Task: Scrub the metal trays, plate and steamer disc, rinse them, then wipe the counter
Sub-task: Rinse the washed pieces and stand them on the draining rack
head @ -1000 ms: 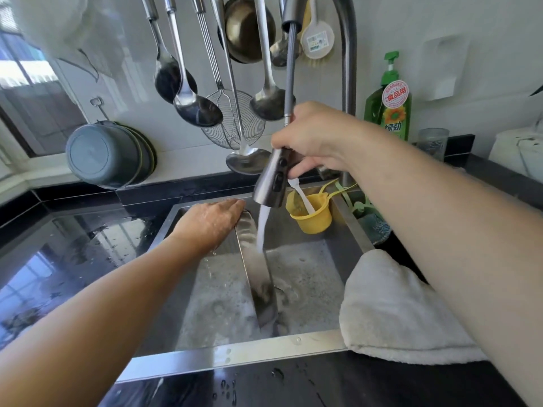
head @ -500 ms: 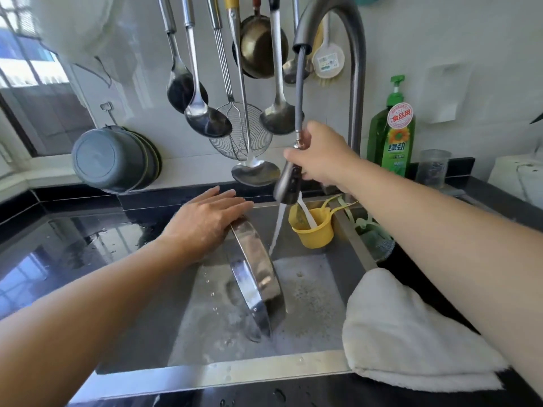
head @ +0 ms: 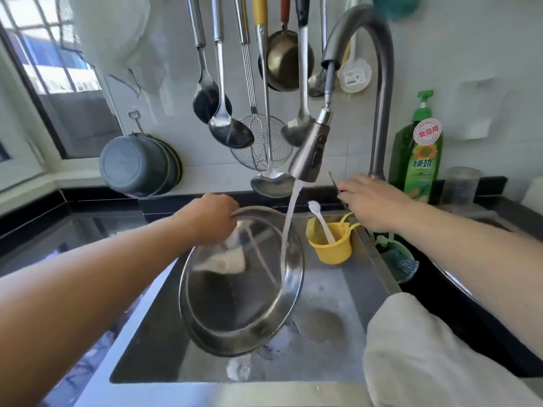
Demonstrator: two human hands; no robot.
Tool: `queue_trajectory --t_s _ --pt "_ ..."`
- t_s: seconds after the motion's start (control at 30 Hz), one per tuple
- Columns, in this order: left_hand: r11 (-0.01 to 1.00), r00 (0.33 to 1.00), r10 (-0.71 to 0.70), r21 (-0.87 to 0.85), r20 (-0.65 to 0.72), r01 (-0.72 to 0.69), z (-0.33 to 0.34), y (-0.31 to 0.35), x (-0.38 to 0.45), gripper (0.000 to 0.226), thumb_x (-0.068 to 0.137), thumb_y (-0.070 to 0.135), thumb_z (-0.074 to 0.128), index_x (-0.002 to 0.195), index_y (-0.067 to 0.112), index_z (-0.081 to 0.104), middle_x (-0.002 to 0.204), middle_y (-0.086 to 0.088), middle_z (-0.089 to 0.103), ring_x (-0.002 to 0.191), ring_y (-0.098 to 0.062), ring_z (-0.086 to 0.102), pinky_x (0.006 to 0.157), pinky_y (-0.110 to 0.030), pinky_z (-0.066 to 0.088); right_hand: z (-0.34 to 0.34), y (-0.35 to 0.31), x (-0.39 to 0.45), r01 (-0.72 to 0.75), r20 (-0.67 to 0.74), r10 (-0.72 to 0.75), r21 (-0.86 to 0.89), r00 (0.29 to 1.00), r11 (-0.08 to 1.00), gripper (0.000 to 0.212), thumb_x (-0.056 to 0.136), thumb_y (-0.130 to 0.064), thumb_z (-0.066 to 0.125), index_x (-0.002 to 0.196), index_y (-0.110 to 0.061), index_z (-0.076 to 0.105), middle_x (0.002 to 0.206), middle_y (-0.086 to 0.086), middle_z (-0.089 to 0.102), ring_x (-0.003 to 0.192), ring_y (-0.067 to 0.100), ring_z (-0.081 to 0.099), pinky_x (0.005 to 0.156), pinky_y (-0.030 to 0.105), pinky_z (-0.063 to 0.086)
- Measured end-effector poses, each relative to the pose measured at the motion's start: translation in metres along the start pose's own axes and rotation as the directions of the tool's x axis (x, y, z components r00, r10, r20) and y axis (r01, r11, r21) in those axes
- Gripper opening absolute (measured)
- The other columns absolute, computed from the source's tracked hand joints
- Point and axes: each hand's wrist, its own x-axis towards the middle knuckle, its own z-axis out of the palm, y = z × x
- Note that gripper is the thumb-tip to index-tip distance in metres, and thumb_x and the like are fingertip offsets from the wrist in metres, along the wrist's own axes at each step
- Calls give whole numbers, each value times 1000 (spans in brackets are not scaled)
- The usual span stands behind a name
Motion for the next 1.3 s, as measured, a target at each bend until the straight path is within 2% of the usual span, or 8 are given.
queue_trajectory --t_s 0.23,0.43,0.5,0.67,0.8,0.93,1.03,1.3 --pt "867 891 -379 -241 249 436 3 9 2 18 98 13 45 93 1 58 82 -17 61 62 -31 65 62 -38 59 4 8 33 -63 90 117 -453 989 889 35 99 -49 51 121 -30 70 129 -1 63 132 33 36 113 53 26" --pt "669 774 -448 -406 448 623 8 0 -6 28 99 9 44 106 -8 66 92 -24 68 70 -35 70 42 -33 55 4 4 26 -38 -58 24 -259 998 965 50 104 -46 39 147 -21 46 153 5 42 146 35 24 121 54 20" --pt "657 774 -462 -420 433 627 7 0 -8 29 98 9 41 104 -8 64 93 -25 68 70 -37 70 43 -36 57 7 -5 25 32 16 -29 -278 999 960 53 107 -45 34 154 -20 38 163 5 28 151 38 13 123 55 15" --pt "834 869 -472 -242 151 495 8 6 -8 11 95 11 47 89 6 55 82 -12 59 72 -32 65 63 -39 58 6 -13 32 -62 117 126 -442 985 895 46 106 -44 40 145 -25 52 152 8 47 146 43 22 113 60 16" --pt "924 928 -369 -86 47 371 12 14 -14 6 95 16 52 93 13 57 82 -2 54 80 -28 61 72 -37 48 -3 -28 40 -227 49 270 -406 962 885 52 107 -50 29 137 -24 62 158 13 36 146 46 17 114 61 14" --pt "970 972 -233 67 -31 234 15 23 -41 21 93 12 55 113 14 58 116 -7 64 113 -36 65 77 -36 43 -6 -15 29 -293 132 380 -430 915 854 52 104 -43 41 151 -22 45 165 16 19 152 44 1 117 66 8" --pt "981 989 -111 147 -99 125 14 35 -58 31 95 9 50 126 15 53 130 -5 61 119 -35 63 80 -39 43 -12 0 15 -219 145 294 -389 945 895 52 99 -36 54 149 -23 48 165 14 18 151 44 -1 120 64 3" --pt "891 954 240 431 -178 -143 9 24 -63 60 99 9 53 154 6 28 134 -6 49 111 -29 66 71 -40 49 1 -31 18 -8 96 38 -299 995 954 56 107 -31 41 160 -18 26 169 2 15 155 37 2 122 55 13"
